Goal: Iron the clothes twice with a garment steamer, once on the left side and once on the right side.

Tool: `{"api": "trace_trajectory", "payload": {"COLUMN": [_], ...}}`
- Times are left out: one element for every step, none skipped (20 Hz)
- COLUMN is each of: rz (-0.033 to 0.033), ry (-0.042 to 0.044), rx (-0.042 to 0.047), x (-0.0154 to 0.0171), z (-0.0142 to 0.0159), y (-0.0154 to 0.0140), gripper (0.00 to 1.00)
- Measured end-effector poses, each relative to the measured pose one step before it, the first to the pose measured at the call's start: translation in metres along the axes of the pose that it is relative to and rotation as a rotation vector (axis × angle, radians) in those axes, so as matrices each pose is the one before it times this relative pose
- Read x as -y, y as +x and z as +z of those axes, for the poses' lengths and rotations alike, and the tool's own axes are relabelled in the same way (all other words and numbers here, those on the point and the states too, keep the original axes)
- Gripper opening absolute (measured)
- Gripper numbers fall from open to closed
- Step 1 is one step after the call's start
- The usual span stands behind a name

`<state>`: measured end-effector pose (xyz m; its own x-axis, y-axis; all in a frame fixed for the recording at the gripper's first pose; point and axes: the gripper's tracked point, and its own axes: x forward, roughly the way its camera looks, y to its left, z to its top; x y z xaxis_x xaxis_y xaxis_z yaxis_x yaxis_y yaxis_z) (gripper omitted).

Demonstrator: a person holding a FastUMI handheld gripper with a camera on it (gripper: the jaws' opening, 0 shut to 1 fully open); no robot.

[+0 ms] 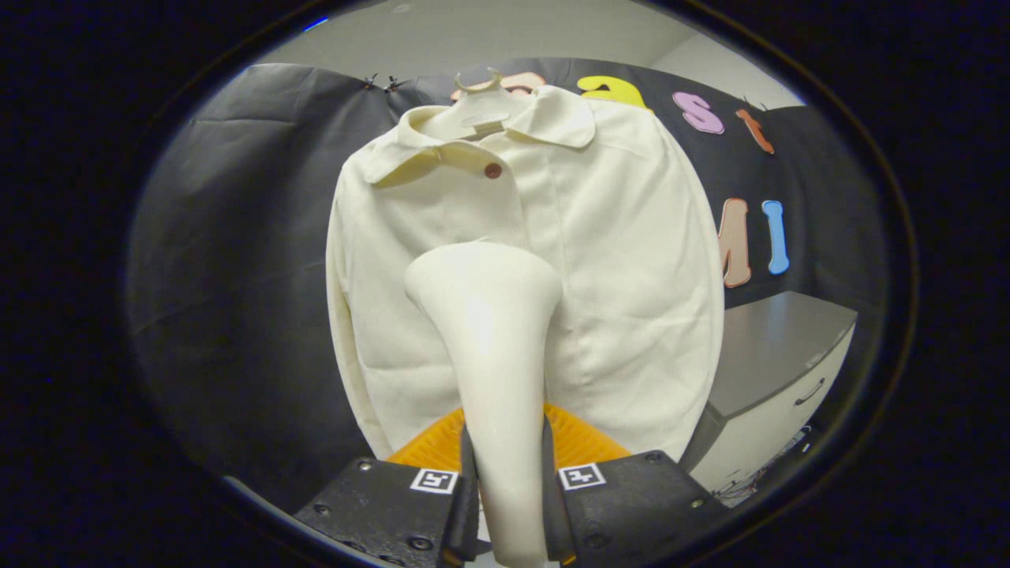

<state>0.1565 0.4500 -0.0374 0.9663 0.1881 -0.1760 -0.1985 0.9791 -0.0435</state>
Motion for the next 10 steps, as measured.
{"api": "trace_trajectory", "payload": {"rz": [-0.0078,-0.00644,-0.00696,-0.00804,-0.01043,-0.01297,-0.01038,-0.00588,0.00024,0.00062], "ry": [-0.01069,-0.00878,-0.00961,-0.01317,-0.01304,-0.01109,-0.01006,-0.01267,-0.01052,-0.00384], "rx": [0.00534,-0.00593,-0.00058,-0.0027,-0.01159,-0.01254,-0.01774,-0.0157,-0.0112,-0.00462], "x": [-0.00046,0.00034,0.00139,0.00215,0.00173,0.00222,0.00309,0.00268,0.00117,0.00045], "z": [-0.00218,-0.00343,-0.00326,-0.00409,-0.00662,-0.00785,-0.00957,-0.01119,-0.01006,-0.0079], "y": [0.00013,0.00086,0.00154,0.0009,0.00231,0.00222,0.00093,0.00002,-0.0002,0.00114], "gripper": [0.33,0.32,0.33,0.33,0.33,0.33,0.33,0.34,0.34,0.34]}}
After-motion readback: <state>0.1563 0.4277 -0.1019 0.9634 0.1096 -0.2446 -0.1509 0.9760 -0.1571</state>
